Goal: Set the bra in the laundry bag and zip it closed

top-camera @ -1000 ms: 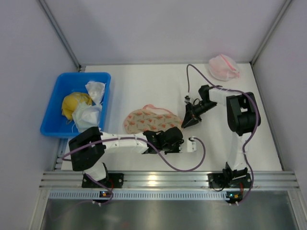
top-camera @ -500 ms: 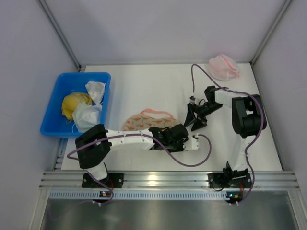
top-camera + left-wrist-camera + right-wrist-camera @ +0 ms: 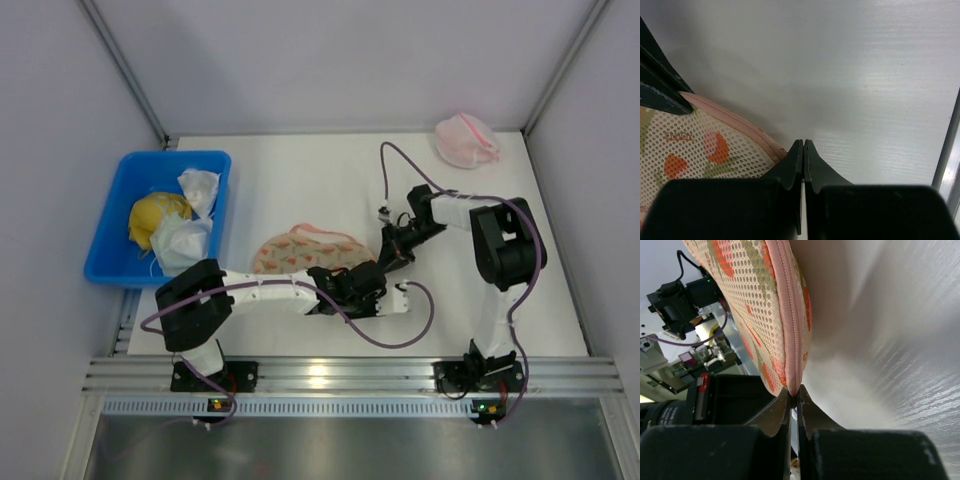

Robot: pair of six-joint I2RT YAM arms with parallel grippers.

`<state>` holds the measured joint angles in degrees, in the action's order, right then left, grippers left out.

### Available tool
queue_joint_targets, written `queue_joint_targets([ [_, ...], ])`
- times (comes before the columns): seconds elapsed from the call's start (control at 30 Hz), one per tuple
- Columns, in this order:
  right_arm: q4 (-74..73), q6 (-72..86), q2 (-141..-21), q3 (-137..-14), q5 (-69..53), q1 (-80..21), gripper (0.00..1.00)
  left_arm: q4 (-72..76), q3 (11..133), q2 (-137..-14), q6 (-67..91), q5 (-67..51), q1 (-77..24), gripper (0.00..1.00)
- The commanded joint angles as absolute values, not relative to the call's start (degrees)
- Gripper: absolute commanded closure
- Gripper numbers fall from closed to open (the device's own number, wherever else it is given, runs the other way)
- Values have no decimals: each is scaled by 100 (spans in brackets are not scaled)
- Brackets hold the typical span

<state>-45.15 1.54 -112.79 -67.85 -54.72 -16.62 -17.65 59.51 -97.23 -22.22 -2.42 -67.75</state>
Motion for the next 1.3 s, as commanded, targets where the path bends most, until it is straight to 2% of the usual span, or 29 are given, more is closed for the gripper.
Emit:
queue_joint_targets([
  [0.0, -4271, 220, -11224, -6943, -5607, -1486, 100, -1758, 5617, -9387, -2153, -264, -6767, 100],
  [0.23, -4254, 141, -11083, -6961, -5450, -1047, 100, -1767, 5115, -9009, -2381, -71, -6759, 98],
  [0.3, -4167, 193, -11057, -6970, -5388, -1020, 100, -1775, 5202, -8922, -2434, 234, -6759, 80],
  [0.33, -4070, 315, -11022, -6961, -5362, -993, 100, -1801, 5273, -8895, -2452, 281, -6741, 62],
  [0.4, -3640, 552, -10925, -6847, -5265, -967, 100, -1837, 5431, -8764, -2452, 316, -6593, 47],
  [0.43, -3456, 867, -10812, -6786, -5169, -888, 100, -1846, 5606, -8719, -2426, 229, -6496, 30],
  [0.47, -3002, 1053, -10750, -6611, -5107, -844, 100, -1907, 5747, -8693, -2365, 142, -6391, 23],
  [0.5, -2806, 1220, -10697, -6514, -5019, -792, 100, -2029, 5870, -8649, -2321, 80, -6137, 21],
  [0.53, -2586, 1535, -10592, -6434, -4984, -652, 100, -2091, 6132, -8640, -2268, 27, -6013, 10],
  [0.6, -1947, 1853, -10468, -6118, -4861, -493, 100, -2197, 6345, -8579, -2163, -272, -5663, 7],
  [0.63, -1673, 2220, -10329, -5995, -4817, -309, 100, -2241, 6555, -8569, -2075, -368, -5547, 2],
  [0.8, -600, 3013, -10248, -5608, -4457, 184, 100, -2610, 7215, -8701, -1758, -413, -4870, 2],
  [1.0, -580, 3191, -10257, -5379, -4727, 115, 100, -3241, 7961, -8920, -1126, -729, -4142, 2],
  [1.13, -870, 2823, -9828, -5098, -4808, -324, 87, -3883, 8620, -9228, -424, -1219, -3613, 2],
  [1.17, -940, 2786, -9704, -4932, -4816, -386, 72, -3972, 8753, -9316, -309, -1361, -3360, 2],
  [1.23, -1106, 2567, -9406, -4843, -4746, -509, 47, -4139, 8956, -9351, -28, -1748, -3113, 2],
  [1.27, -1429, 2445, -9317, -4878, -4711, -510, 29, -4148, 8973, -9343, -26, -1845, -2911, 2],
])
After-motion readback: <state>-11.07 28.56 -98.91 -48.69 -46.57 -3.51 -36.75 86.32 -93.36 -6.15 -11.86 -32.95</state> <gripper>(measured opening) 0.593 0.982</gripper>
